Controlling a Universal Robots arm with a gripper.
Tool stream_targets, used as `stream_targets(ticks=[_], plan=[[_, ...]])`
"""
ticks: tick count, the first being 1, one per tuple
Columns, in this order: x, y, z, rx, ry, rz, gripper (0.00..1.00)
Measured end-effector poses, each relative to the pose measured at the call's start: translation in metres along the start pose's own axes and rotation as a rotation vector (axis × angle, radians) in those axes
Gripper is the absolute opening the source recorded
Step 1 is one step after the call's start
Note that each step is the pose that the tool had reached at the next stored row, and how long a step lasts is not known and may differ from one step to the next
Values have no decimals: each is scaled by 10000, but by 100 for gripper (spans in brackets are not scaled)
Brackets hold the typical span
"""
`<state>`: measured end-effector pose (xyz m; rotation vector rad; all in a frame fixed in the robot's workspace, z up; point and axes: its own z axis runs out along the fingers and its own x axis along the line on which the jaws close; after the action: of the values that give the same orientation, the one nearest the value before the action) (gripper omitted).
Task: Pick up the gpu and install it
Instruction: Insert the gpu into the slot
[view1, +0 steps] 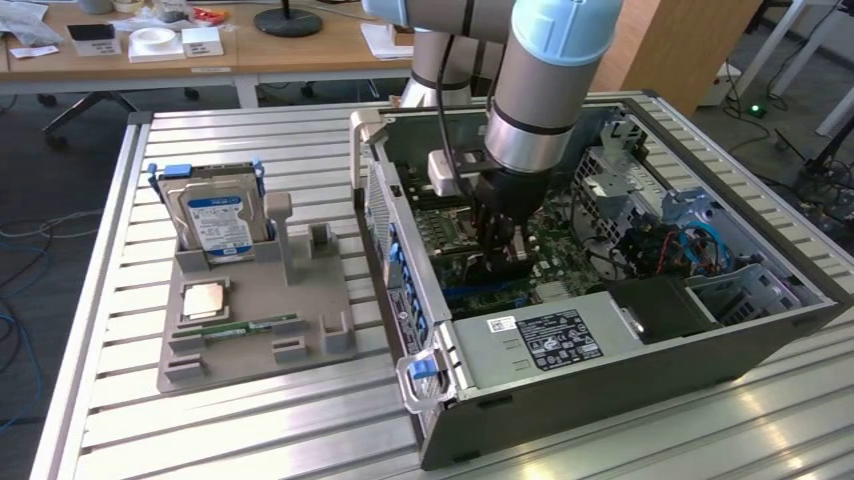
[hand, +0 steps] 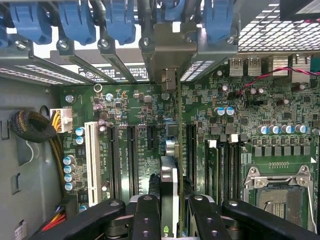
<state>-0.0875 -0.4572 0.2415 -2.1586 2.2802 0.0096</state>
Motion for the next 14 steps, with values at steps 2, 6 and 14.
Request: stream_targets(ticks=[2,6,14], plan=[[1,2,6,0,3,-2,27],[1,10,18,0,1,-1,27],[1,11,19,1,-1,-1,27]])
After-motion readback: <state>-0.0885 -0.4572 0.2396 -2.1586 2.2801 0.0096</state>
